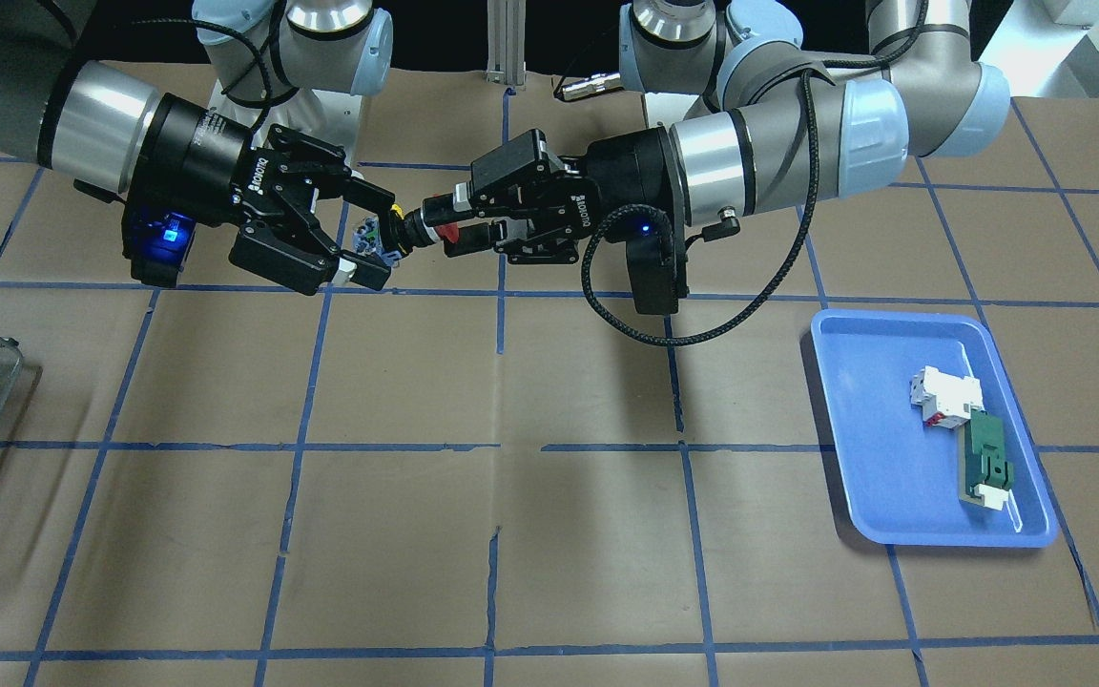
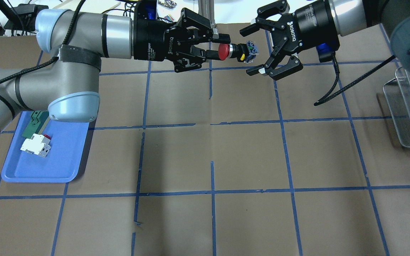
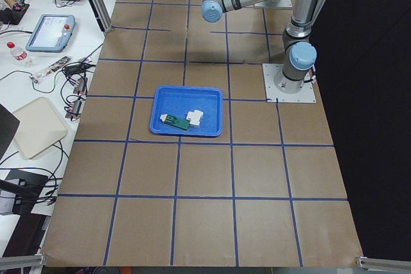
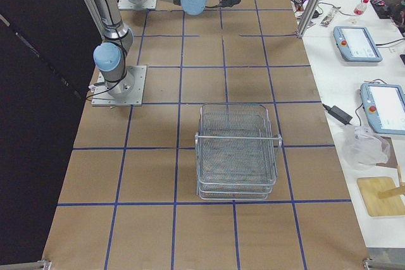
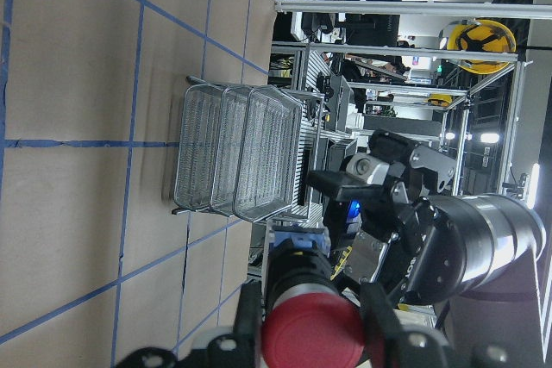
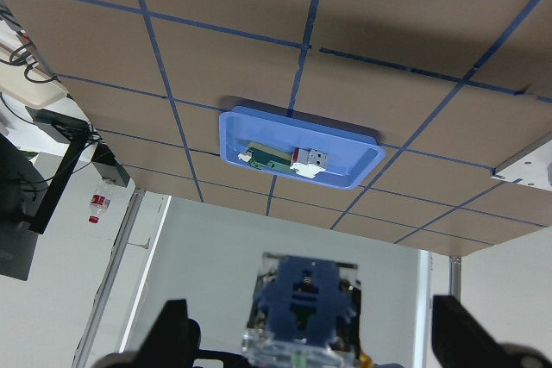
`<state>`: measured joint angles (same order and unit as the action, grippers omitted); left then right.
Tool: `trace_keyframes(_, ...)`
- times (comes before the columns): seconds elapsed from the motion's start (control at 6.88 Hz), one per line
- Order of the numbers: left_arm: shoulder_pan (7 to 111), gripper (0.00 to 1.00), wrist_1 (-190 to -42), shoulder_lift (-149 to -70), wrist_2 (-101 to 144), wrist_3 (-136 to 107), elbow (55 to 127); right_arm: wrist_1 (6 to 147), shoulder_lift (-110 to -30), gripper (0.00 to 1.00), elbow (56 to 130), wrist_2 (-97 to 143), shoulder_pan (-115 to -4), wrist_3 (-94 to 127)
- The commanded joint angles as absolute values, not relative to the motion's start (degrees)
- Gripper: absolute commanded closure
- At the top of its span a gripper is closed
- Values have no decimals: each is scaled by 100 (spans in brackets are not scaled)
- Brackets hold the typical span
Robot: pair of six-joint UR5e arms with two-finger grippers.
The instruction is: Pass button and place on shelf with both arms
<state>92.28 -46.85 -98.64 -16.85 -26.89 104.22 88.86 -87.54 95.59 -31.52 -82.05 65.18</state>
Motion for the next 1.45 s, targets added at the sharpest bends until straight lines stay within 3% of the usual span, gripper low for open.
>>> trace_keyframes(0.0, 9229, 93, -4685, -9861, -1687, -2689, 10424, 8886, -8763, 15, 9562, -3173, -8209, 6618)
trace_keyframes(0.29, 9229, 92, -4693, -9861, -1679, -2698, 10424, 8860, -8763, 27, 9562, -3182, -8209, 6618)
trace_keyframes(0.58, 9229, 91, -4693, -9861, -1679, -2698, 10433, 8807, -8754, 85, 9562, -3147, -8209, 6609)
trace_keyframes(0.73, 9229, 91, -4693, -9809, -1679, -2698, 10459, 8807, -8754, 99, 9562, -3146, -8209, 6609)
trace_keyframes(1.02, 9229, 89, -4693, -9791, -1688, -2698, 10477, 8807, -8763, 100, 9554, -3146, -8200, 6601)
trace_keyframes(1.16, 9229, 65, -4693, -9782, -1688, -2698, 10477, 8798, -8763, 100, 9554, -3146, -8200, 6601)
trace_keyframes(1.31, 9229, 1, -4693, -9782, -1670, -2777, 10477, 8807, -8771, 100, 9554, -3146, -8200, 6601)
